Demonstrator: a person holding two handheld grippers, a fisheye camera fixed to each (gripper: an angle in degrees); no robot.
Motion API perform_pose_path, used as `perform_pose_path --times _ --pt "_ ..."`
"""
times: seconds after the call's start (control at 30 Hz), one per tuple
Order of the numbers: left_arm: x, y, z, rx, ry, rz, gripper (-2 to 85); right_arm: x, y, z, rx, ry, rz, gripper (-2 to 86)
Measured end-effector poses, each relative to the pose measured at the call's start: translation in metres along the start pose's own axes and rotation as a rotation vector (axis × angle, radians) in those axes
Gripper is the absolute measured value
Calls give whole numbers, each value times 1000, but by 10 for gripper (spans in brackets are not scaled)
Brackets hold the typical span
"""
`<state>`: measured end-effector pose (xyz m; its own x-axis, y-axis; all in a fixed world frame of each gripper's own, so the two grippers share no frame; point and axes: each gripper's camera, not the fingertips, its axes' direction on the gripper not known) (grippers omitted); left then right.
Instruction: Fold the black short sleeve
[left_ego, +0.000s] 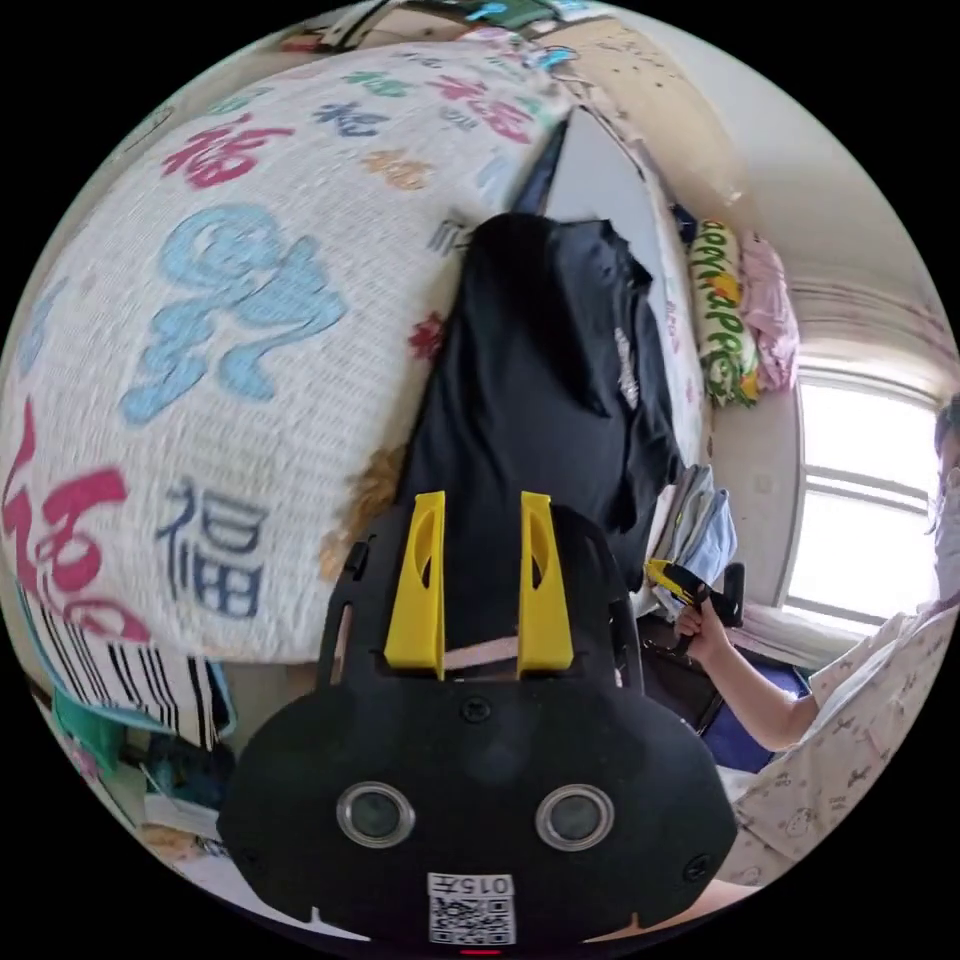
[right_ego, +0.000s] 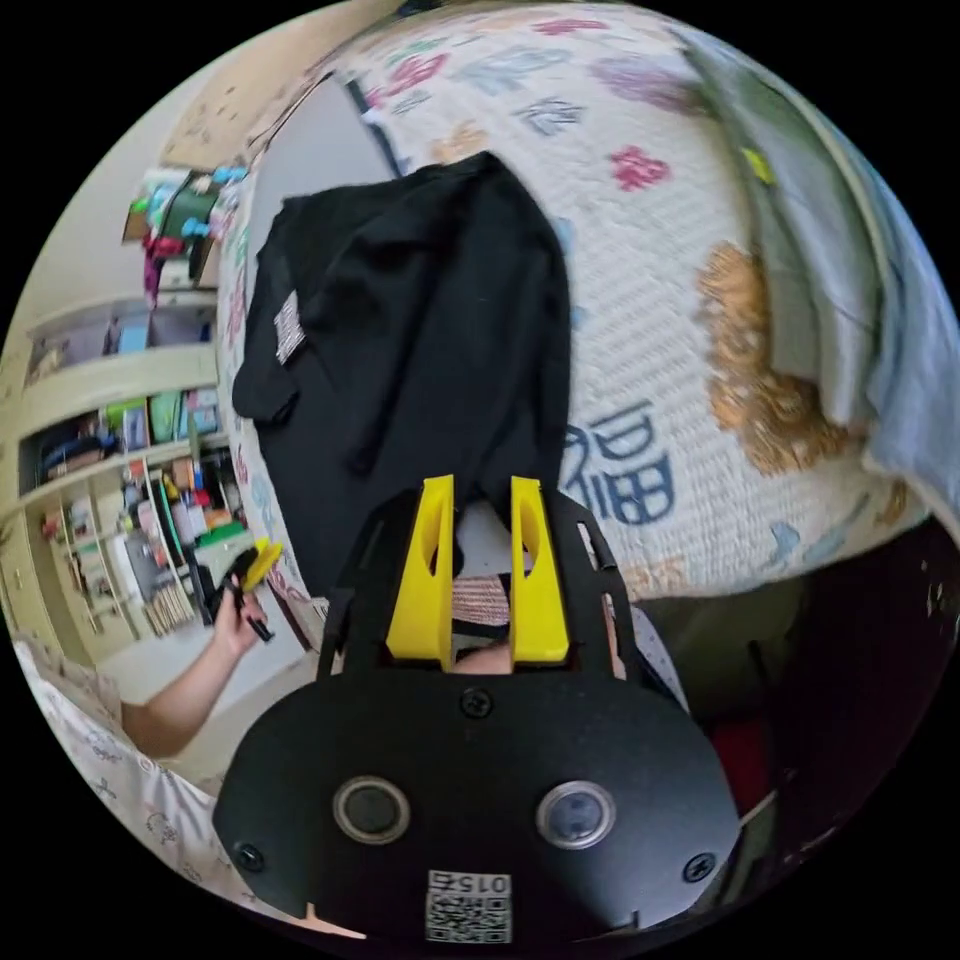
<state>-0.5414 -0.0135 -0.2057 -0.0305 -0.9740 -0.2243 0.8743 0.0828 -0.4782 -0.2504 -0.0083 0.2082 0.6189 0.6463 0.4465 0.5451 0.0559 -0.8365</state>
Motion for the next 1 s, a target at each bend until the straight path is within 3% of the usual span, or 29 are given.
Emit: perform_pose_path --times 0.1,0.27,0.6,0.73,1.0 --pt "-12 27 3 -54 -109 -41 132 38 23 -7 78 29 160 91" --pt "2 24 33 -161 -114 1 135 30 14 22 -44 4 77 90" --pt "41 23 69 -269 -223 114 7 17 3 27 -16 -184 80 82" --pt "49 28 70 -255 -203 122 -3 -8 -7 40 -84 -71 -20 34" --pt "83 29 48 -217 -281 245 -6 -5 6 11 -157 159 -9 14"
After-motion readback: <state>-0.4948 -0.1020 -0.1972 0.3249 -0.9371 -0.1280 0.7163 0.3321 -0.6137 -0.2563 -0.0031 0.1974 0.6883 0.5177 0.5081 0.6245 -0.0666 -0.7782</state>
